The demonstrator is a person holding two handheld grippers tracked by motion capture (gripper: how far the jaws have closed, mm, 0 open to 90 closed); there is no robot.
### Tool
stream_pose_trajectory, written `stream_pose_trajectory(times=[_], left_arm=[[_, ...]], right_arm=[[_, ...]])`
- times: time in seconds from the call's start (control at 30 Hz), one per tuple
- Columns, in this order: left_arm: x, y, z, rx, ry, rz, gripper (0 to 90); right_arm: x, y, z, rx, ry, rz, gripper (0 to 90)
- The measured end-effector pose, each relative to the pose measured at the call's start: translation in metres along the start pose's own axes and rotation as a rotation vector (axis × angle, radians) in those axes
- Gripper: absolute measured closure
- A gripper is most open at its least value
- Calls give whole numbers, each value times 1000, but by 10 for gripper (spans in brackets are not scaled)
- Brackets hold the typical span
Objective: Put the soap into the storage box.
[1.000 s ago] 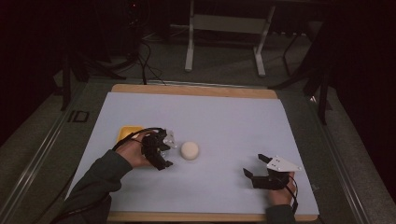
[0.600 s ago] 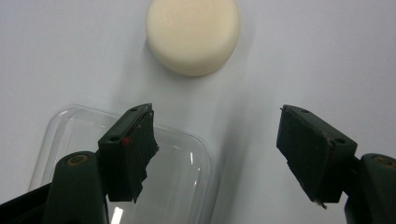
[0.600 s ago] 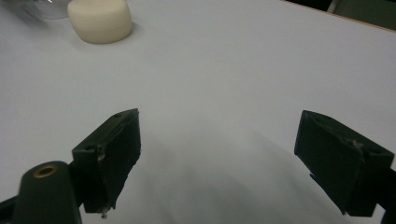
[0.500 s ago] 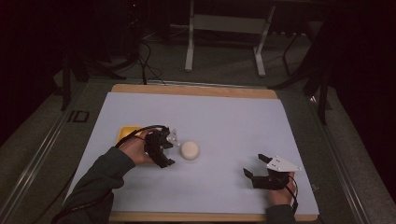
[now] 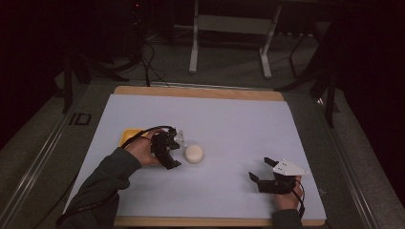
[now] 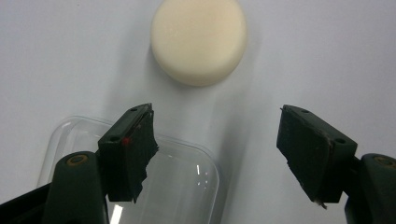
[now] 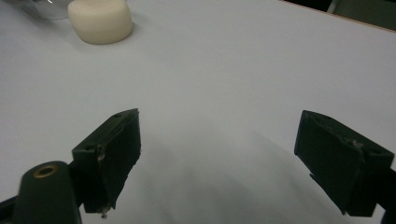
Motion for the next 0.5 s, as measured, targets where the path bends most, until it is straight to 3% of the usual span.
stream_pose_trajectory(times=[0.5], left_arm=[[8,-4,-5,-5,-6,-10,279]], right_arm=[[0,0,0,0,0,0,144]])
Point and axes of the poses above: each handheld gripper's, and its own axes: y roughly backward along the jaws, x roughly out of its top, z roughly to its right, the point moved 10 cm from there along -y, roughly forward along the jaws, and after that the axes turned 4 degrees about -x, right-handed, at the moved point
